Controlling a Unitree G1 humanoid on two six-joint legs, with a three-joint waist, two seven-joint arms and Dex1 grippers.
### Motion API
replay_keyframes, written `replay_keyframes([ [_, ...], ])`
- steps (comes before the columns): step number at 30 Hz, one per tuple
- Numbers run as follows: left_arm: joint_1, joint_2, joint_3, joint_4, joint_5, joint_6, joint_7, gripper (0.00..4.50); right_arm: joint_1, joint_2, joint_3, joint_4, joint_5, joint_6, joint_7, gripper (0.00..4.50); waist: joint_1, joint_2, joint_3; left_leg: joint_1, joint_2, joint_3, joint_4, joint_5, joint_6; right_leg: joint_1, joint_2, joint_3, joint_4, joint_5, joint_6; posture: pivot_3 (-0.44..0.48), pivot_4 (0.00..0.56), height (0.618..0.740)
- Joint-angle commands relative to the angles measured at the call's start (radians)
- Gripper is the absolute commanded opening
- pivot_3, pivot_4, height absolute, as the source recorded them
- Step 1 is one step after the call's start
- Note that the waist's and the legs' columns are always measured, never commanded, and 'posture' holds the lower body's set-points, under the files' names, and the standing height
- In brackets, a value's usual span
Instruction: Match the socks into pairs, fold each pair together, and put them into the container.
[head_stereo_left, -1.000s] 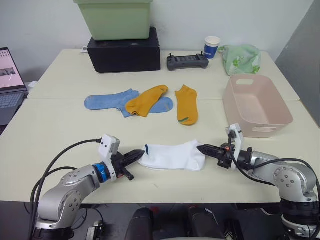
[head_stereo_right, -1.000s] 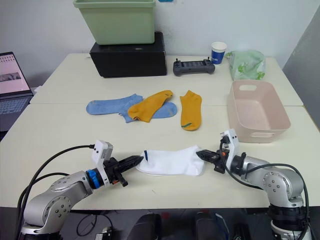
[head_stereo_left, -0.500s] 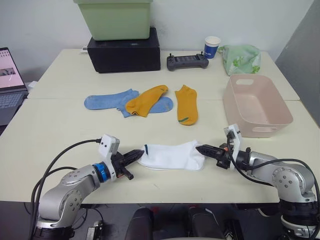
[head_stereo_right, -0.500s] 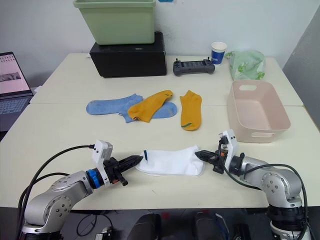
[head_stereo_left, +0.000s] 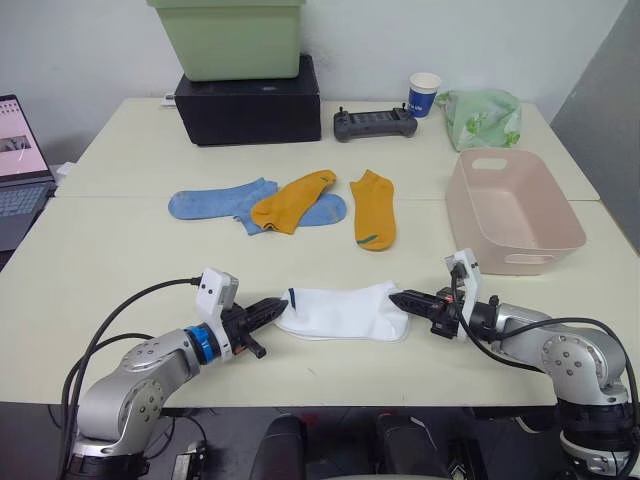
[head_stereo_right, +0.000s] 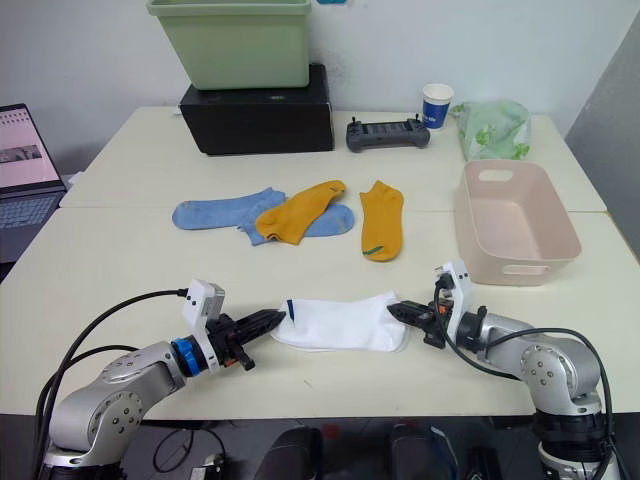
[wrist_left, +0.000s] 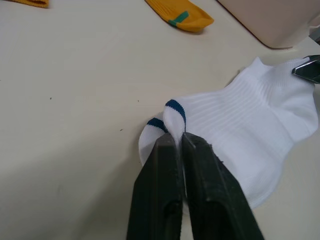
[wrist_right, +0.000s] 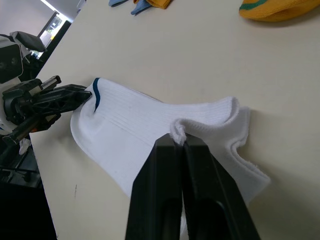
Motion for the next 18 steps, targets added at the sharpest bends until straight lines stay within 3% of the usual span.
replay_keyframes([
  [1,0.002,0.015,0.053,-0.017,-0.012,-0.017,0.004,1.56,-0.009,-0.020,-0.035,-0.030,0.029,-0.011,0.016,1.72,0.000,0.000,0.000,0.000,0.000,0.000,0.000,0.000,0.000,0.000,0.000,0.000,0.000,0.000,0.000,0.000,0.150,0.740],
  [6,0.008,0.058,0.148,-0.042,-0.063,-0.004,-0.028,3.22,-0.020,-0.060,-0.084,-0.061,0.024,-0.059,0.033,3.42,0.000,0.000,0.000,0.000,0.000,0.000,0.000,0.000,0.000,0.000,0.000,0.000,0.000,0.000,0.000,0.000,0.150,0.740],
  [10,-0.012,0.084,0.182,-0.037,-0.078,-0.030,-0.050,4.46,-0.042,-0.083,-0.115,-0.095,0.022,-0.107,0.039,3.43,0.000,0.000,0.000,0.000,0.000,0.000,0.000,0.000,0.000,-0.001,0.000,0.000,0.000,0.000,0.000,0.000,0.150,0.740],
  [14,-0.084,0.087,0.106,-0.031,-0.028,-0.068,-0.071,4.46,-0.075,-0.104,-0.026,-0.120,-0.040,-0.184,0.094,3.43,0.000,0.000,0.000,0.000,0.000,0.000,0.000,0.000,0.000,0.000,0.000,0.000,0.000,0.000,0.000,0.000,0.150,0.740],
  [15,-0.105,0.086,0.058,-0.026,0.010,-0.090,-0.078,4.27,-0.084,-0.100,0.017,-0.122,-0.072,-0.213,0.104,3.43,0.000,0.000,0.000,0.000,0.000,0.000,0.000,0.000,0.000,0.000,0.000,-0.001,-0.001,0.000,0.000,0.000,0.150,0.740],
  [18,-0.161,0.072,-0.055,0.004,0.088,-0.145,-0.102,3.55,-0.103,-0.096,0.161,-0.091,-0.230,-0.340,0.120,2.84,0.000,0.000,0.000,0.000,-0.001,0.000,0.000,0.000,0.000,0.000,0.000,0.000,-0.001,0.000,0.000,0.000,0.150,0.740],
])
